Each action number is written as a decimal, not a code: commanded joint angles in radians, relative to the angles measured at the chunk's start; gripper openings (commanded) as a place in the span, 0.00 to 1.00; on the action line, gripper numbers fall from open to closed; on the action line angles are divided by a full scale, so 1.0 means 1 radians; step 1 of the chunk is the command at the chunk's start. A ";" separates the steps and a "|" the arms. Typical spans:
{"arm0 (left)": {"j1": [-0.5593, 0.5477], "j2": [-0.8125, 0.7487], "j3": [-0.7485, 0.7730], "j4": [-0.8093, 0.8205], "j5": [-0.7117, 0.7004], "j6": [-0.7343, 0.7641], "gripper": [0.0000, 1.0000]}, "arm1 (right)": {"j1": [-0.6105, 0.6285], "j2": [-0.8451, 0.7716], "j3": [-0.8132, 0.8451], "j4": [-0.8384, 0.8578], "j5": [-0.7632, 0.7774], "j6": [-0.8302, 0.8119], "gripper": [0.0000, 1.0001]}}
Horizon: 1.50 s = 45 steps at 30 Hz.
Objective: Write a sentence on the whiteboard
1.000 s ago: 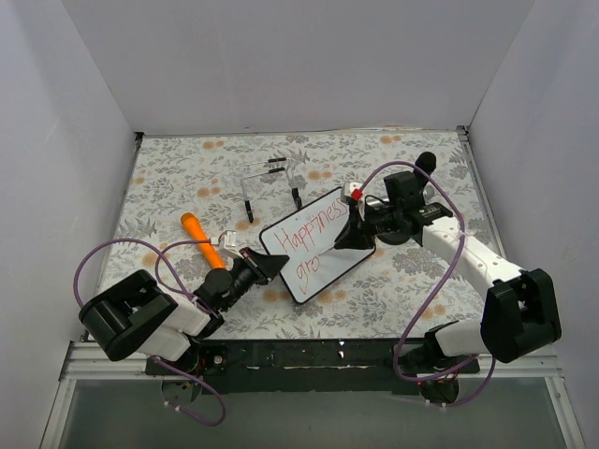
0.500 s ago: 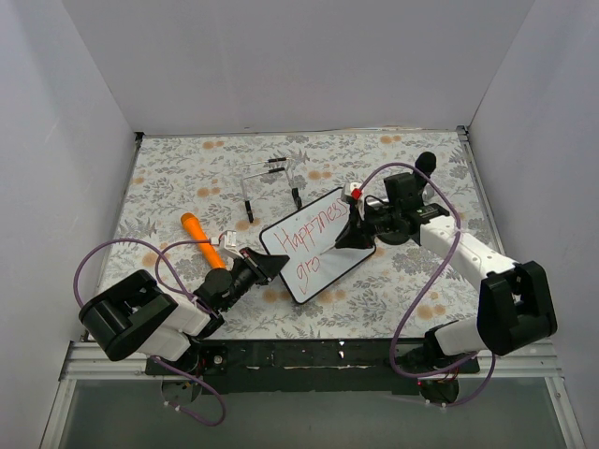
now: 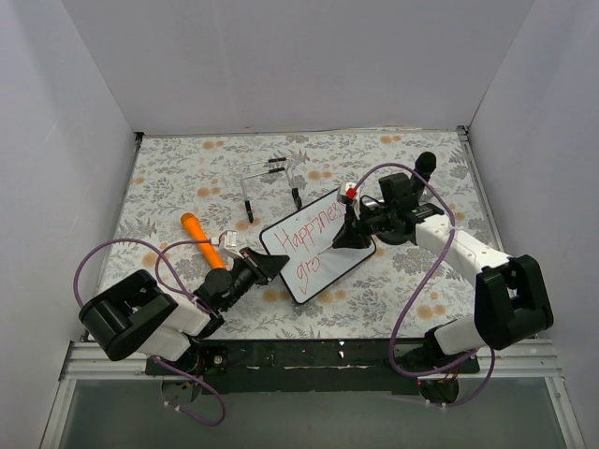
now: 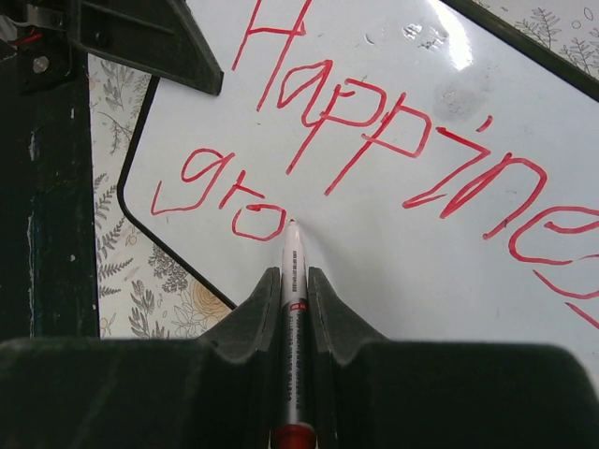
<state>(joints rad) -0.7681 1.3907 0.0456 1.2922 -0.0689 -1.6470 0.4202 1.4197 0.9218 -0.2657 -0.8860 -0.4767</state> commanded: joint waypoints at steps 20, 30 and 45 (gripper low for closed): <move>-0.007 -0.015 -0.015 0.216 0.011 0.019 0.00 | 0.002 0.012 -0.006 -0.053 0.038 -0.053 0.01; -0.007 -0.013 -0.018 0.217 0.012 0.019 0.00 | 0.002 -0.010 -0.034 -0.083 0.042 -0.069 0.01; -0.007 -0.019 -0.021 0.214 0.011 0.018 0.00 | -0.003 0.021 0.028 -0.055 0.071 -0.046 0.01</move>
<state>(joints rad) -0.7681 1.3914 0.0456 1.2907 -0.0681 -1.6482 0.4194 1.4277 0.9001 -0.3424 -0.8524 -0.5232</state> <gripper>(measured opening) 0.051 0.177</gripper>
